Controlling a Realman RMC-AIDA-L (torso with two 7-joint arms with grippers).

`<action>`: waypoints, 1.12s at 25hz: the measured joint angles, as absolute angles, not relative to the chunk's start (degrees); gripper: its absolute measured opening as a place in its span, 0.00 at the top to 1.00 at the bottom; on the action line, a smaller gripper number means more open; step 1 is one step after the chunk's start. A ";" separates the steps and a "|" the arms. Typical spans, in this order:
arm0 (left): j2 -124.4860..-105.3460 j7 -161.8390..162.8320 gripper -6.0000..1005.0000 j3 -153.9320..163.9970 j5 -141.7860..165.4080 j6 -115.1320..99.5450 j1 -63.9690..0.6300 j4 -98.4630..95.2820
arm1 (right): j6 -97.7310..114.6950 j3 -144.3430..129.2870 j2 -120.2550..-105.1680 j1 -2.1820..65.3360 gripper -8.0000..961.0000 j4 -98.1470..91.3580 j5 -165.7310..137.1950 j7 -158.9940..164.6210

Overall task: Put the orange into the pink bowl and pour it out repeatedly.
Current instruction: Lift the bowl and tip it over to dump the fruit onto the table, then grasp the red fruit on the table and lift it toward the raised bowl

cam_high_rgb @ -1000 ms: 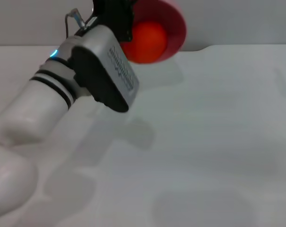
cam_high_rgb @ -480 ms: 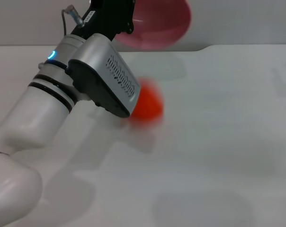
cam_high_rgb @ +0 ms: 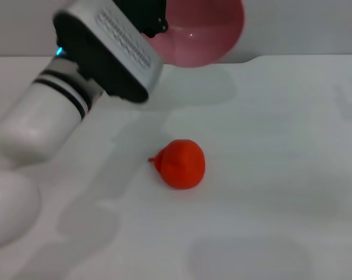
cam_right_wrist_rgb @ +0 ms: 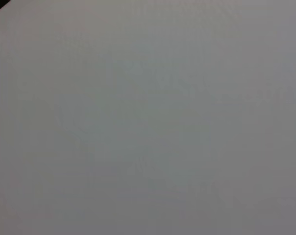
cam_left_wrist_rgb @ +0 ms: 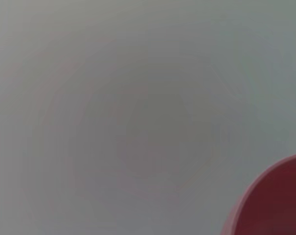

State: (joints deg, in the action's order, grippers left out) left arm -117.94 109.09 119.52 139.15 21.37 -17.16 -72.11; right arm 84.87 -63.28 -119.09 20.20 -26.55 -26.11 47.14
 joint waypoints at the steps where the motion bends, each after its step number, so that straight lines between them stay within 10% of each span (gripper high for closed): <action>1: -117.93 111.00 0.95 117.92 139.01 17.63 -17.24 -73.41 | 84.87 -63.28 -119.09 20.20 0.45 -26.41 -26.11 47.19; 8: -117.97 121.89 0.95 104.00 133.93 -12.77 -22.12 -79.50 | 85.05 -63.26 -119.00 20.31 0.45 -25.27 -26.11 47.84; 17: -117.30 127.27 0.95 66.01 133.57 -68.10 -44.53 -65.63 | 84.57 -64.87 -118.56 20.89 0.45 -25.59 -29.89 47.99; 28: -113.20 135.94 0.95 54.67 150.26 -79.17 -47.68 -61.27 | 64.35 -64.08 -117.46 21.33 0.45 -38.28 -55.97 65.59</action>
State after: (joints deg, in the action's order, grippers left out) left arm -113.20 135.94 54.67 150.26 -79.17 -47.68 -61.27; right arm 64.35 -64.08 -117.46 21.33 -38.28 -55.97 65.59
